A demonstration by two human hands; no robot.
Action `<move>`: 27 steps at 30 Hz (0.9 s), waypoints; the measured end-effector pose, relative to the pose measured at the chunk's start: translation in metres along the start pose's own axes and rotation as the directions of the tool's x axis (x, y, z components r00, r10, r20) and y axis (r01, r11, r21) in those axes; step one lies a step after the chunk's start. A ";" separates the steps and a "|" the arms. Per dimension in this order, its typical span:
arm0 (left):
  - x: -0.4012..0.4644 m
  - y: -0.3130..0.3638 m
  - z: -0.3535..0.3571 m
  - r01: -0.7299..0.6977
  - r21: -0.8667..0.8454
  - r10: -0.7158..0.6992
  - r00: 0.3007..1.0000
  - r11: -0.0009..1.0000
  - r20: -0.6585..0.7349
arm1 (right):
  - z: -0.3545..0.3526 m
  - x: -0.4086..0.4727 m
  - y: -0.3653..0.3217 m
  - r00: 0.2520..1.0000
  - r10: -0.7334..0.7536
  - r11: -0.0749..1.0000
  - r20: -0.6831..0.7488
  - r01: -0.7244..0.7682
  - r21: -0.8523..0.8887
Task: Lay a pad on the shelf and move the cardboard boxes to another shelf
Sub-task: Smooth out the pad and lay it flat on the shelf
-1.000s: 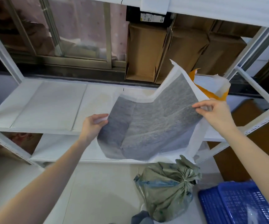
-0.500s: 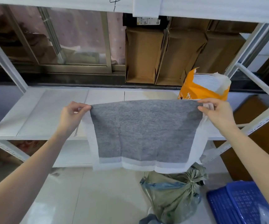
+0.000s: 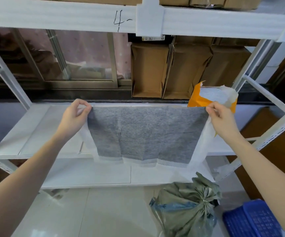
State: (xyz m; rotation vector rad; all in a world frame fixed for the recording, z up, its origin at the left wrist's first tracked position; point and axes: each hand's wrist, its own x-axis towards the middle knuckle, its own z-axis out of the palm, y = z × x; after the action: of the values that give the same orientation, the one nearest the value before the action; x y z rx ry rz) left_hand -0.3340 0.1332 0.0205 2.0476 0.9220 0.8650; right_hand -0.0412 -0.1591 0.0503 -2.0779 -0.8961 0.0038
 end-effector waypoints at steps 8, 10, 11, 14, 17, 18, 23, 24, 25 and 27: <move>0.022 0.027 -0.017 0.001 0.061 -0.009 0.991 0.998 0.134 | 0.005 0.015 -0.022 0.997 -0.043 0.993 0.062 0.035 0.115; 0.027 0.030 -0.026 -0.022 0.055 0.015 0.992 0.998 0.126 | 0.001 0.021 -0.024 0.992 -0.073 0.997 0.100 0.072 0.016; 0.029 0.031 -0.030 -0.026 0.037 0.021 0.992 0.999 0.126 | -0.002 0.024 -0.024 0.993 -0.089 0.995 0.079 0.092 -0.039; 0.030 0.040 -0.036 -0.048 -0.008 0.049 0.992 0.999 0.121 | -0.008 0.026 -0.029 0.985 -0.171 0.963 -0.020 0.162 -0.215; 0.031 0.056 -0.041 -0.109 -0.028 0.111 0.991 0.994 0.068 | -0.012 0.028 -0.038 0.979 -0.203 0.915 0.010 0.193 -0.354; 0.032 0.063 -0.043 -0.140 -0.039 0.142 0.989 0.989 0.043 | -0.014 0.029 -0.042 0.979 -0.199 0.909 0.045 0.202 -0.365; 0.035 0.125 -0.047 -0.369 -0.014 0.369 0.929 0.929 0.002 | 0.000 0.018 -0.063 0.970 -0.135 0.979 0.200 0.162 -0.126; 0.034 0.141 -0.044 -0.416 0.000 0.416 0.909 0.909 0.022 | 0.007 0.014 -0.071 0.963 -0.153 0.981 0.223 0.175 -0.082; 0.034 0.156 -0.040 -0.455 0.014 0.454 0.889 0.890 0.053 | 0.014 0.010 -0.080 0.952 -0.176 0.981 0.250 0.190 -0.034; 0.032 0.184 -0.029 -0.516 0.013 0.510 0.850 0.857 0.136 | 0.028 0.002 -0.100 0.922 -0.206 0.978 0.328 0.204 0.041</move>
State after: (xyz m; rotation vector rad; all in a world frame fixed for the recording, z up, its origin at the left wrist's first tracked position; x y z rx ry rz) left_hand -0.2800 0.0787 0.1934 2.4083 0.3177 0.9725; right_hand -0.1072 -0.1003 0.1041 -1.9998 -1.3131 0.2512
